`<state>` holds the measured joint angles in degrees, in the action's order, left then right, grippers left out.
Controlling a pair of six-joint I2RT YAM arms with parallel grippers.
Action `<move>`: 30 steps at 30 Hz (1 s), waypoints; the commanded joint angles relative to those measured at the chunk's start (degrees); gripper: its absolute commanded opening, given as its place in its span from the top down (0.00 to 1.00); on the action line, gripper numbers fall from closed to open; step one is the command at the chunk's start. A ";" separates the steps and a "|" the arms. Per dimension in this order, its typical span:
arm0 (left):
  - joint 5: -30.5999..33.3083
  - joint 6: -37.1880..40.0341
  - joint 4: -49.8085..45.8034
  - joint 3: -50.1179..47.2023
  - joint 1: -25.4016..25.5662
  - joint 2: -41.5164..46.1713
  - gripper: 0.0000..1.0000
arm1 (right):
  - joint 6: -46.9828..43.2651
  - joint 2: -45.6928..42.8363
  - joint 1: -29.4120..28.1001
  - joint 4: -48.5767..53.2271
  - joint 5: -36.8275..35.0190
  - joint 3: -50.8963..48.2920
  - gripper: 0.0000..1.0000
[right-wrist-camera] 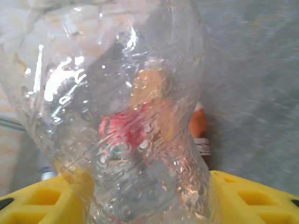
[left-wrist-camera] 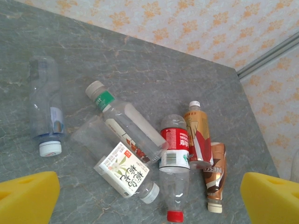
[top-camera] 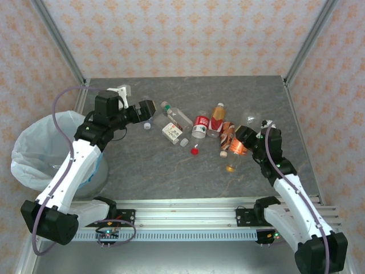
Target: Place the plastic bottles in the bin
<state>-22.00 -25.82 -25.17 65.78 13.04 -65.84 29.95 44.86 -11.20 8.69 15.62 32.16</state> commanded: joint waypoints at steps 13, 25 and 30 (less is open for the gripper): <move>-18.27 3.09 13.22 -3.30 6.52 -5.96 0.00 | 15.98 17.97 -14.91 -25.72 -1.88 15.27 0.65; -26.10 8.07 22.42 -1.49 14.53 -11.03 0.00 | 17.12 29.61 -21.71 -30.57 1.90 27.58 0.64; -27.15 9.25 26.30 -1.16 15.18 -12.51 0.00 | 18.80 30.45 -22.06 -31.89 3.67 28.48 0.64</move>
<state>-47.05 -19.22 -3.77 62.24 28.14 -78.35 46.96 75.37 -33.04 -19.07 17.23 58.19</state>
